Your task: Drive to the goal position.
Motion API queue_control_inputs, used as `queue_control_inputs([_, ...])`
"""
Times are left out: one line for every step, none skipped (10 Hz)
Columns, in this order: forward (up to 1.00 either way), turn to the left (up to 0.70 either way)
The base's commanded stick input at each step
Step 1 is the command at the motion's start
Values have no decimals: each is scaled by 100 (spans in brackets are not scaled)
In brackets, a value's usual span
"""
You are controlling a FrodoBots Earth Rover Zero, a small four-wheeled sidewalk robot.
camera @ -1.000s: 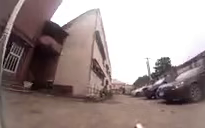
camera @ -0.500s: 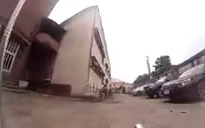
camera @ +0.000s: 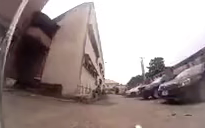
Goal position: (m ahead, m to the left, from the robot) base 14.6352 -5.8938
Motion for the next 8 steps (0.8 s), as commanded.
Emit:
queue_control_inputs([84,3])
queue_control_inputs([84,3])
queue_control_inputs([84,3])
queue_control_inputs([84,3])
queue_control_inputs([84,-7])
queue_control_inputs([84,-33])
queue_control_inputs([84,-16])
queue_control_inputs([84,-2])
